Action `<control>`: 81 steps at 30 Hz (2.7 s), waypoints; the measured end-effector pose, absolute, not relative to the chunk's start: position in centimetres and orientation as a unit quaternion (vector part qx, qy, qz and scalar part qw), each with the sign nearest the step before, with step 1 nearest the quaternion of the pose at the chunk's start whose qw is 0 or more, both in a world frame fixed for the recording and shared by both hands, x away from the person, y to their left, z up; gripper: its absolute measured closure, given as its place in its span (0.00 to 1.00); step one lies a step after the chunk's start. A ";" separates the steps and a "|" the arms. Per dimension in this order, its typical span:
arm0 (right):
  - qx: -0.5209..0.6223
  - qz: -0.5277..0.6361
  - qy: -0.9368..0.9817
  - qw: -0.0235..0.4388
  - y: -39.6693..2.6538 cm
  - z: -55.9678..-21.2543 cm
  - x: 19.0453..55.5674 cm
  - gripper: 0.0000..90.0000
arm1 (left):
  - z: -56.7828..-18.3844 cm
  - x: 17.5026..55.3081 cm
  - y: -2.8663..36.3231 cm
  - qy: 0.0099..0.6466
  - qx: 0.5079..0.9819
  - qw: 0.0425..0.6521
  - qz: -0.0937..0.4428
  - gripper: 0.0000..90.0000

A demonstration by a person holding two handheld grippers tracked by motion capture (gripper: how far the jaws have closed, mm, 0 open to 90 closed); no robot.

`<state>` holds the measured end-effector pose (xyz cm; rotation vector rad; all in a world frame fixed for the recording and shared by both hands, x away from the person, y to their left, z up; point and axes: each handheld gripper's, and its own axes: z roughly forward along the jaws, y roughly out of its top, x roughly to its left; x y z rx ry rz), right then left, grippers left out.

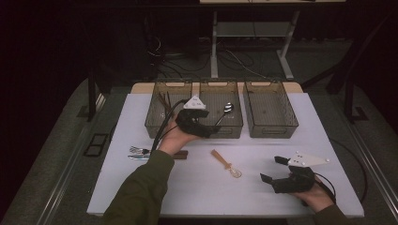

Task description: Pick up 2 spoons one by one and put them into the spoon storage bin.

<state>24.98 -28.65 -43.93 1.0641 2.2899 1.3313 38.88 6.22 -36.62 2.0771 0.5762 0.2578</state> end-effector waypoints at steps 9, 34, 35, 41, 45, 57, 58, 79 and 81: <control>0.371 0.459 0.795 0.142 -28.6 -44.0 25.0 0.12 | -38.5 35.3 8.9 0.247 0.842 0.467 0.111 0.16; 0.377 0.442 0.803 0.133 -28.4 -43.8 25.3 0.12 | -42.4 28.1 14.9 0.258 0.838 0.465 0.124 0.00; 0.378 0.444 0.802 0.130 -28.2 -43.7 25.3 0.12 | -42.6 27.9 15.1 0.255 0.839 0.463 0.126 0.00; 0.378 0.440 0.806 0.122 -27.3 -42.6 26.0 0.12 | -43.1 27.5 15.2 0.253 0.839 0.469 0.110 0.00; 0.367 0.440 0.812 0.108 -26.3 -42.2 26.6 0.13 | -43.2 27.4 15.2 0.251 0.839 0.471 0.108 0.00; 0.340 0.452 0.821 0.082 -21.9 -41.3 29.3 0.15 | -43.2 27.5 15.1 0.245 0.844 0.467 0.100 0.00; 0.340 0.449 0.823 0.081 -21.6 -41.3 29.4 0.16 | -43.2 27.5 15.1 0.246 0.843 0.469 0.099 0.00; 0.315 0.417 0.850 0.069 -16.2 -41.8 32.7 0.37 | -43.3 27.5 14.9 0.244 0.842 0.473 0.092 0.00; 0.314 0.413 0.853 0.064 -15.5 -42.0 33.2 0.40 | -43.4 27.5 14.8 0.242 0.842 0.473 0.091 0.00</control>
